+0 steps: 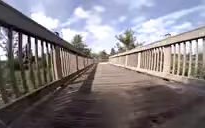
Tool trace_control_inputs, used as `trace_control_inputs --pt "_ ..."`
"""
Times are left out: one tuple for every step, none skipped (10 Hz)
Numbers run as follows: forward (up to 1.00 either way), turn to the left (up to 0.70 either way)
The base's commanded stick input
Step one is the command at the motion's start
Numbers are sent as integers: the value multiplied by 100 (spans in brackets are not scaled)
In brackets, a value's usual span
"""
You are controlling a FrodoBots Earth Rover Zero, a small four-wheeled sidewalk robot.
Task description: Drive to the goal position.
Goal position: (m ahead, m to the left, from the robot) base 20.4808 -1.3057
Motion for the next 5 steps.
trace_control_inputs --pt "85 0" --pt "85 0" --pt "85 0" --pt "85 0" --pt "85 0"
